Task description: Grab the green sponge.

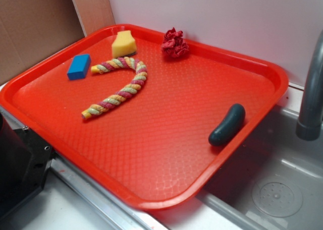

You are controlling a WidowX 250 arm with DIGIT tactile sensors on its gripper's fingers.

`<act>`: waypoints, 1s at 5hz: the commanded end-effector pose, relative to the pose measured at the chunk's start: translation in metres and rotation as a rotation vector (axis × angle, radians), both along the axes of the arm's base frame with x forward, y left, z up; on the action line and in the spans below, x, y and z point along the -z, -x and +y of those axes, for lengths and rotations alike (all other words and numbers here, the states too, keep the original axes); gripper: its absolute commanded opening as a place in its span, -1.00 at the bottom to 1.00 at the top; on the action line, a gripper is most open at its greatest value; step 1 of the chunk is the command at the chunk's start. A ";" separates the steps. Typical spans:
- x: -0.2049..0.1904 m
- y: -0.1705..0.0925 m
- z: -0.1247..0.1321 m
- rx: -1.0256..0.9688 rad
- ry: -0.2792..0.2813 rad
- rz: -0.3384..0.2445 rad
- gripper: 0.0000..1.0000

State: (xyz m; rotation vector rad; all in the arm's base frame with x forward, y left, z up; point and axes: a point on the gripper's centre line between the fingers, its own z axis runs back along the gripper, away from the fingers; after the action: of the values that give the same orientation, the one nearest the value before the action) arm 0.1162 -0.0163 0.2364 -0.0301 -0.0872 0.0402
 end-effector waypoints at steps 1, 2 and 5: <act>0.000 0.000 0.000 0.000 0.000 0.000 1.00; 0.000 -0.014 0.012 -0.217 -0.029 -0.008 1.00; 0.054 -0.092 0.064 -0.700 -0.094 -0.213 1.00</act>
State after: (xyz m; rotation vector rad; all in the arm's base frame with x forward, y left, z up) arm 0.2085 0.0387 0.1681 0.0878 -0.2525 0.7115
